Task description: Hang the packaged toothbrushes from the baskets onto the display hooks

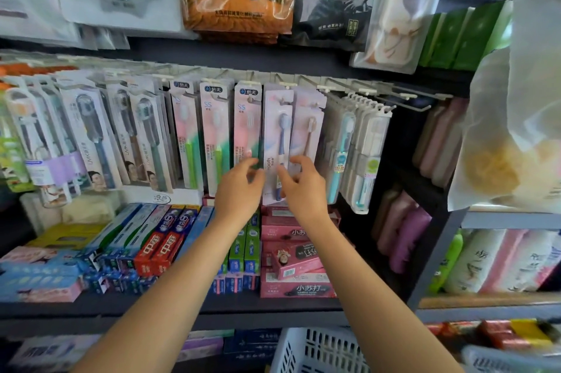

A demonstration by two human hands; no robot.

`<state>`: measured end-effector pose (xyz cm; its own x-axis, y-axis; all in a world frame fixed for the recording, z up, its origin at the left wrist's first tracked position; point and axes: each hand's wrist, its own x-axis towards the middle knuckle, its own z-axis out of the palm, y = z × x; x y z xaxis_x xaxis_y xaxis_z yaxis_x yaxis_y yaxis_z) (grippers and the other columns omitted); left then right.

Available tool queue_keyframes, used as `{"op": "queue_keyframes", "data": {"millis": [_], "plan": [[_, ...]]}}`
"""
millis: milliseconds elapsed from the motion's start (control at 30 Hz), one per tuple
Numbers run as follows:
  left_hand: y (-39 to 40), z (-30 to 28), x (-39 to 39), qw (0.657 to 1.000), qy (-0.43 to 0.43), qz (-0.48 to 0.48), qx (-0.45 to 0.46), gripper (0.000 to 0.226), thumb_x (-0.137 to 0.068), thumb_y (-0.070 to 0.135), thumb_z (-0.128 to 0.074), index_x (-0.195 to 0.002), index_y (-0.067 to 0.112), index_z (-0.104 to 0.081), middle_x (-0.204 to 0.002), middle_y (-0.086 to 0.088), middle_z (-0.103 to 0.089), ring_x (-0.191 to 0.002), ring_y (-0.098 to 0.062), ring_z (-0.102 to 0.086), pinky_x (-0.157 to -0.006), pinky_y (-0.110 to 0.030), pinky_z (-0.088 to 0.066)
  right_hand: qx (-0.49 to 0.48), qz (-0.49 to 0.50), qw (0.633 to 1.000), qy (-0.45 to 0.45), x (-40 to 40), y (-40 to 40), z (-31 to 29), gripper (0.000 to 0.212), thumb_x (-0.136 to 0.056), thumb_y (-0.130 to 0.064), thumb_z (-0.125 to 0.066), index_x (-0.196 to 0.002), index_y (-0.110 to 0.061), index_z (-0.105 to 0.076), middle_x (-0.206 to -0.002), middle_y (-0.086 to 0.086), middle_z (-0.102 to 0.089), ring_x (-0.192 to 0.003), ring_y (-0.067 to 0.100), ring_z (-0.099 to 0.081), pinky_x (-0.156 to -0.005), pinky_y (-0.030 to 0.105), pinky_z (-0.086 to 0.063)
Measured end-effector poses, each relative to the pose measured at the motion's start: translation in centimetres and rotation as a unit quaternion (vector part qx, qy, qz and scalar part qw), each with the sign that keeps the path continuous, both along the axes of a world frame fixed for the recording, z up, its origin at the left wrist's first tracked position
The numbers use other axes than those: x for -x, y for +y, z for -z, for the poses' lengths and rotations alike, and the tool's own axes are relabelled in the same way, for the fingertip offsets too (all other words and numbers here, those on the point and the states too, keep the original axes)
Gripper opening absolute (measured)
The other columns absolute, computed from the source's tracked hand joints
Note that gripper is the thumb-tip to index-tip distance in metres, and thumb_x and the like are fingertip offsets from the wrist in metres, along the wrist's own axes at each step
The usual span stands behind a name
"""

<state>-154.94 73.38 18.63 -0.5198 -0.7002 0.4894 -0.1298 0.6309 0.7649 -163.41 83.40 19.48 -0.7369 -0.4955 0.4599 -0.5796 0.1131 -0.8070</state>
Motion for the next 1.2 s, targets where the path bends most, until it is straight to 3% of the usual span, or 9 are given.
{"op": "queue_keyframes", "data": {"millis": [100, 200, 267, 400, 500, 633, 800, 900, 1200], "plan": [[0.0, 0.2, 0.2, 1.000, 0.002, 0.009, -0.014, 0.035, -0.103, 0.025, -0.053, -0.137, 0.014, -0.060, -0.123, -0.004, -0.069, -0.105, -0.018, -0.065, -0.089, -0.029, -0.049, -0.003, 0.010, 1.000, -0.009, 0.2, -0.6, -0.2, 0.027, -0.102, -0.030, -0.059, -0.123, -0.012, -0.058, -0.062, 0.005, -0.062, -0.053, 0.021, -0.059, -0.059, 0.043, -0.054], [0.0, 0.5, 0.4, 0.999, 0.022, 0.029, -0.028, 0.021, -0.102, 0.028, -0.056, -0.117, 0.019, -0.067, -0.099, 0.001, -0.072, -0.084, -0.018, -0.069, -0.082, -0.044, -0.058, 0.000, 0.015, 1.000, -0.011, 0.3, -1.0, -0.3, 0.023, -0.102, -0.029, -0.059, -0.119, -0.013, -0.059, -0.068, 0.013, -0.067, -0.061, 0.033, -0.065, -0.062, 0.048, -0.056], [-0.1, 0.5, 0.6, 0.999, 0.020, 0.022, -0.030, 0.017, -0.100, 0.031, -0.059, -0.106, 0.017, -0.067, -0.089, 0.002, -0.071, -0.079, -0.020, -0.068, -0.078, -0.049, -0.057, -0.003, 0.011, 1.000, -0.007, 0.3, -1.1, -0.3, 0.022, -0.101, -0.028, -0.059, -0.118, -0.014, -0.059, -0.071, 0.019, -0.069, -0.064, 0.037, -0.065, -0.062, 0.049, -0.056], [-0.1, 0.5, 1.1, 0.997, 0.048, 0.019, -0.065, 0.016, -0.097, 0.032, -0.064, -0.107, 0.019, -0.067, -0.090, 0.006, -0.070, -0.074, -0.022, -0.071, -0.075, -0.049, -0.059, 0.011, 0.035, 0.999, 0.002, 0.6, 0.3, 0.4, 0.020, -0.102, -0.027, -0.057, -0.117, -0.015, -0.054, -0.069, 0.018, -0.067, -0.060, 0.036, -0.061, -0.053, 0.043, -0.048], [0.2, 0.6, 1.1, 0.995, 0.067, 0.018, -0.077, 0.017, -0.096, 0.031, -0.066, -0.110, 0.021, -0.067, -0.092, 0.012, -0.066, -0.075, -0.024, -0.071, -0.076, -0.046, -0.060, 0.018, 0.092, 0.995, 0.018, 1.2, 1.8, 1.9, 0.028, -0.102, -0.026, -0.057, -0.124, -0.014, -0.043, -0.065, 0.012, -0.064, -0.050, 0.022, -0.053, -0.046, 0.033, -0.037], [0.5, 0.9, 1.5, 0.995, 0.069, 0.011, -0.071, 0.016, -0.095, 0.034, -0.067, -0.102, 0.020, -0.069, -0.087, 0.009, -0.069, -0.073, -0.022, -0.071, -0.074, -0.045, -0.060, -0.011, 0.117, 0.993, 0.031, 1.8, 2.0, 2.3, 0.057, -0.103, -0.029, -0.057, -0.149, -0.013, -0.029, -0.060, 0.000, -0.059, -0.050, 0.014, -0.053, -0.043, 0.026, -0.032], [0.1, 0.9, 1.8, 0.997, 0.062, 0.006, -0.054, 0.014, -0.095, 0.030, -0.067, -0.087, 0.019, -0.070, -0.078, 0.004, -0.070, -0.067, -0.023, -0.070, -0.070, -0.048, -0.059, -0.033, 0.102, 0.994, 0.015, 2.9, 1.1, 0.6, 0.052, -0.104, -0.037, -0.053, -0.144, -0.011, -0.036, -0.072, 0.004, -0.060, -0.065, 0.025, -0.061, -0.052, 0.035, -0.043], [0.1, 0.8, 1.9, 0.997, 0.056, 0.005, -0.051, 0.011, -0.098, 0.027, -0.064, -0.091, 0.022, -0.070, -0.081, 0.005, -0.069, -0.070, -0.023, -0.070, -0.073, -0.049, -0.059, -0.048, 0.097, 0.994, 0.010, 3.3, 0.7, 0.0, 0.046, -0.104, -0.038, -0.051, -0.139, -0.010, -0.039, -0.081, 0.011, -0.065, -0.072, 0.033, -0.065, -0.063, 0.043, -0.051], [0.3, 0.8, 1.9, 0.998, 0.030, -0.008, -0.053, 0.020, -0.101, 0.027, -0.058, -0.112, 0.016, -0.071, -0.097, 0.002, -0.070, -0.082, -0.025, -0.072, -0.081, -0.050, -0.059, -0.038, 0.074, 0.997, -0.002, 4.3, 1.1, -0.2, 0.041, -0.106, -0.038, -0.048, -0.136, -0.010, -0.043, -0.084, 0.011, -0.068, -0.072, 0.030, -0.065, -0.062, 0.041, -0.051]]}}
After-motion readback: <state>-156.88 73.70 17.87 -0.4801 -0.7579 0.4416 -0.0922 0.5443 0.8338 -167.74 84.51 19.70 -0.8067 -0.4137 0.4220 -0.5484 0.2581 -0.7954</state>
